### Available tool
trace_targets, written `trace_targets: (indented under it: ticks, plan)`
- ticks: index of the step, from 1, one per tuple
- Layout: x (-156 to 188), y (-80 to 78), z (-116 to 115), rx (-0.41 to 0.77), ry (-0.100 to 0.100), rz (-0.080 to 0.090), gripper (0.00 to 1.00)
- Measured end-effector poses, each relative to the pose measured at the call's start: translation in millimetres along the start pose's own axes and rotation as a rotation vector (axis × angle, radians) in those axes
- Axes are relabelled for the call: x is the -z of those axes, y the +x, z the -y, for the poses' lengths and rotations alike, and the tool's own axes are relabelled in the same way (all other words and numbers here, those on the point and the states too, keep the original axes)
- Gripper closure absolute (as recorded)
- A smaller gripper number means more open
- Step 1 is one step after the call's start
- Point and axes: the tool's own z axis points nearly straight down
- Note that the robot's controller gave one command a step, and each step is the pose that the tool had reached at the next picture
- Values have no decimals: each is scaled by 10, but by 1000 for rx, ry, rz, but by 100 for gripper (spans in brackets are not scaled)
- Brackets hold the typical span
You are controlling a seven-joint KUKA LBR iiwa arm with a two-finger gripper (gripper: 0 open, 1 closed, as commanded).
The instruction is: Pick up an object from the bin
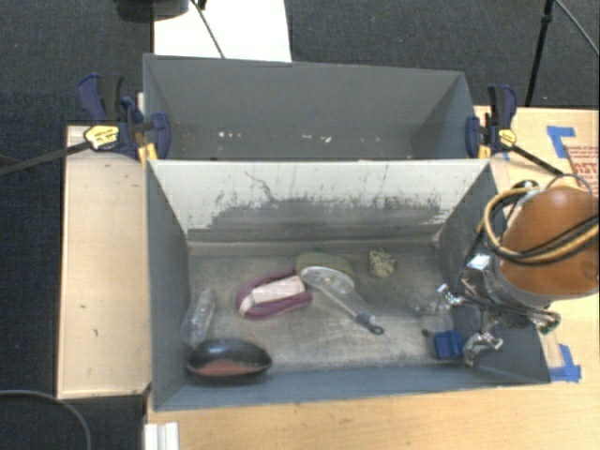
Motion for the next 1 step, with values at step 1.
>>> trace_targets:
  ticks: [1]
  plan:
    - [-20, -11, 24, -68, 0, -3, 0]
